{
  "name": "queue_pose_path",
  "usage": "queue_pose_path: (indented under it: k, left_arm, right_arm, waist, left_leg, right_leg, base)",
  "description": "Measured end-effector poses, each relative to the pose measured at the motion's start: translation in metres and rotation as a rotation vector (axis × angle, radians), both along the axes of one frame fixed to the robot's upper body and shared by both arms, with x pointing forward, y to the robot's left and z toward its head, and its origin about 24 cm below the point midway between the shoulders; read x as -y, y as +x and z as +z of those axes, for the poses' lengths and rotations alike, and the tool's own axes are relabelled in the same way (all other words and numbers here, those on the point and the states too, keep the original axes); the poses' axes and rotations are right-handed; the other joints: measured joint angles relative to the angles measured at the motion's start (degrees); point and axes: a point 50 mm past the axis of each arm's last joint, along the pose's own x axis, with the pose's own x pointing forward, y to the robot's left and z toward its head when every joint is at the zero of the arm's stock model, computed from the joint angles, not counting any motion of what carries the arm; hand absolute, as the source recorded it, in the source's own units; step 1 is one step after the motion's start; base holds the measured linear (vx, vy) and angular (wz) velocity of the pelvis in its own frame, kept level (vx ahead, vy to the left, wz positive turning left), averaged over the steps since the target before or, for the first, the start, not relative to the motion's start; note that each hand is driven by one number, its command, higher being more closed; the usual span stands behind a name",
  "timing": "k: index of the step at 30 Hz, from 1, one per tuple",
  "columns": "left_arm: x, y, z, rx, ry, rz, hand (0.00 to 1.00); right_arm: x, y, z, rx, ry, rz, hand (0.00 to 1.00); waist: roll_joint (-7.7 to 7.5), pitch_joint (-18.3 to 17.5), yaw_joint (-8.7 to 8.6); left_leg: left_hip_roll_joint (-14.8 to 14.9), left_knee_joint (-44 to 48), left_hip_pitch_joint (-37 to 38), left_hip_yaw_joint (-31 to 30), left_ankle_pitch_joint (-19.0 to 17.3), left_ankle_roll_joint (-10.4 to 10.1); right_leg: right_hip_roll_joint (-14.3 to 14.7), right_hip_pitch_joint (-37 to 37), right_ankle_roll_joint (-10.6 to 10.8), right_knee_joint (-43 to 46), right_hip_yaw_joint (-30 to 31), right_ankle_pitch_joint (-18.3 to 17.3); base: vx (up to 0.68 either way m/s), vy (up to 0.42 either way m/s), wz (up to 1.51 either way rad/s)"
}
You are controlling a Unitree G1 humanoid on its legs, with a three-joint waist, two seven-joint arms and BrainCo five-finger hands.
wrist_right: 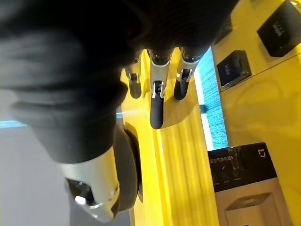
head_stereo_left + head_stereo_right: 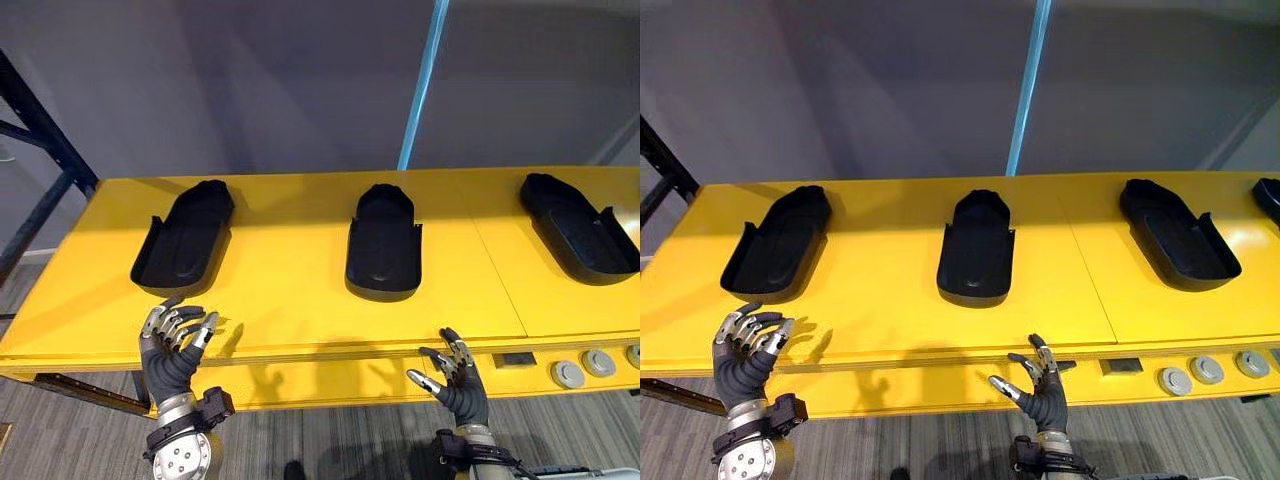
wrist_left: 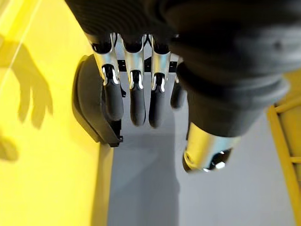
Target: Walk over and take plastic housings, then place them on the shelf
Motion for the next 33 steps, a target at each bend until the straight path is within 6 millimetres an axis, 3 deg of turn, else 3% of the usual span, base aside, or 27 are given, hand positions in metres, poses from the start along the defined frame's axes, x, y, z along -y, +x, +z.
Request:
queue_pose_path:
  k: [8, 11, 12, 13, 14, 17, 19, 21, 23, 24, 25, 26, 28, 30, 33]
  left_arm:
    - [0.012, -0.006, -0.013, -0.060, -0.017, -0.054, 0.00]
    - [0.011, -0.006, -0.018, -0.085, -0.014, -0.057, 0.00]
    - [0.011, -0.004, -0.021, -0.095, -0.018, -0.054, 0.00]
    - [0.010, -0.005, -0.021, -0.096, -0.020, -0.049, 0.00]
    - [0.010, -0.005, -0.021, -0.093, -0.025, -0.045, 0.00]
    - [0.016, 0.003, -0.013, -0.047, -0.027, -0.069, 0.00]
    - [0.021, 0.011, -0.002, 0.014, -0.036, -0.087, 0.00]
    - [0.024, 0.016, 0.005, 0.050, -0.035, -0.098, 0.00]
    - [0.027, 0.016, 0.006, 0.056, -0.037, -0.109, 0.00]
    - [0.029, 0.017, 0.008, 0.069, -0.040, -0.118, 0.00]
    - [0.030, 0.019, 0.010, 0.078, -0.040, -0.121, 0.00]
    - [0.031, 0.022, 0.016, 0.103, -0.038, -0.128, 0.00]
    - [0.033, 0.027, 0.021, 0.126, -0.034, -0.140, 0.00]
    - [0.033, 0.029, 0.023, 0.139, -0.028, -0.140, 0.00]
    - [0.031, 0.032, 0.023, 0.136, -0.012, -0.159, 0.00]
  right_arm:
    - [0.007, 0.006, 0.009, 0.045, -0.017, -0.030, 0.00]
    - [0.004, 0.013, 0.015, 0.075, -0.009, -0.024, 0.00]
    - [0.001, 0.018, 0.019, 0.097, -0.008, -0.012, 0.00]
    - [0.000, 0.021, 0.022, 0.112, -0.013, -0.003, 0.00]
    - [-0.004, 0.028, 0.030, 0.146, -0.022, 0.020, 0.00]
    - [0.001, 0.025, 0.038, 0.178, -0.049, 0.001, 0.00]
    - [0.004, 0.011, 0.044, 0.193, -0.051, -0.019, 0.00]
    - [0.001, -0.007, 0.040, 0.162, -0.017, -0.047, 0.00]
    - [0.000, -0.016, 0.040, 0.152, -0.020, -0.072, 0.00]
    - [0.000, -0.017, 0.042, 0.155, -0.029, -0.077, 0.00]
    - [0.000, -0.016, 0.041, 0.153, -0.037, -0.077, 0.00]
    - [-0.001, -0.011, 0.039, 0.145, -0.053, -0.074, 0.00]
    - [-0.001, -0.006, 0.031, 0.111, -0.063, -0.071, 0.00]
    - [0.002, 0.005, 0.015, 0.050, -0.067, -0.074, 0.00]
    - [0.008, 0.012, -0.010, -0.053, -0.088, -0.095, 0.00]
  waist:
    - [0.13, -3.54, 0.08]
    - [-0.30, -3.48, 0.49]
    - [-0.33, -3.42, 1.71]
    - [-0.14, -3.39, 2.52]
    - [0.50, -3.21, 3.74]
    - [2.27, -4.26, 3.33]
    - [1.62, -3.78, 2.27]
    - [-1.46, -2.49, 2.04]
    - [-2.88, -2.81, 2.40]
    - [-3.48, -3.13, 2.29]
    - [-3.54, -3.08, 2.47]
    - [-3.54, -2.62, 3.90]
    - [-3.90, -2.56, 4.02]
    - [-3.11, -2.43, 4.14]
    - [-3.31, -2.85, 4.15]
  left_leg:
    - [0.22, 0.14, 3.55, 1.10, -0.71, -0.40]
    - [1.46, 7.93, 0.98, 3.92, -4.77, -1.33]
    - [2.44, 18.60, -2.86, -1.52, -9.88, -1.48]
    - [2.71, 22.60, -3.78, -6.09, -12.27, -1.55]
    - [3.19, 28.35, -4.13, -14.87, -16.76, -3.45]
    - [1.98, 32.79, -3.21, -30.72, -23.76, -7.25]
    - [0.21, 32.81, -3.55, -32.86, -27.04, -6.17]
    - [-2.66, 34.49, -3.38, -29.29, -27.51, -5.15]
    - [-3.53, 36.27, -3.90, -23.98, -28.15, -3.37]
    - [-3.62, 36.91, -4.92, -19.87, -28.00, -1.04]
    - [-2.91, 36.58, -5.33, -17.34, -27.55, -0.09]
    - [-0.30, 33.80, -5.06, -11.31, -25.38, 1.69]
    - [1.16, 30.12, -3.50, -4.68, -22.61, 2.29]
    - [4.40, 26.44, -1.38, 2.51, -20.51, 2.75]
    - [7.58, 22.91, -1.16, 6.59, -18.34, 2.37]
  right_leg:
    - [-0.01, 2.48, 0.55, 0.13, 1.29, -0.40]
    - [0.44, 0.88, -0.16, 0.66, 6.00, 0.76]
    - [1.32, -0.84, -0.32, 1.10, 10.52, 1.83]
    - [2.14, -1.33, -0.30, 1.00, 13.23, 2.35]
    - [4.21, -1.92, 0.45, 0.83, 18.32, 3.09]
    - [7.42, -5.58, 1.45, 4.57, 25.62, 2.87]
    - [7.07, -9.31, 3.03, 8.88, 27.90, 1.76]
    - [5.54, -11.34, 4.41, 11.38, 32.06, 1.80]
    - [4.91, -11.95, 5.71, 8.87, 37.13, 4.51]
    - [4.64, -12.91, 4.48, 5.68, 39.77, 9.29]
    - [4.79, -13.47, 2.07, 3.47, 38.75, 13.07]
    - [4.58, -13.91, -1.31, 0.21, 32.22, 18.42]
    - [3.53, -14.42, -0.59, 7.19, 19.80, 12.70]
    - [3.47, -12.36, -0.41, 15.97, 14.36, 3.12]
    - [0.29, -7.04, 0.78, 21.58, 7.23, -4.33]
  base:
    - [-0.06, 0.008, -0.06]
    - [-0.08, 0.008, -0.85]
    - [-0.08, 0.004, -1.47]
    - [-0.08, 0.039, -2.30]
    - [-0.03, 0.036, -1.98]
    - [-0.05, 0.254, -1.67]
    - [-0.08, 0.274, -0.71]
    - [-0.16, 0.391, -0.86]
    - [-0.14, 0.388, -1.38]
    - [-0.14, 0.307, -1.55]
    - [-0.21, 0.333, -2.30]
    - [-0.24, 0.280, -2.10]
    - [-0.25, 0.245, -2.06]
    - [-0.23, 0.129, -1.81]
    - [-0.24, -0.080, -1.12]
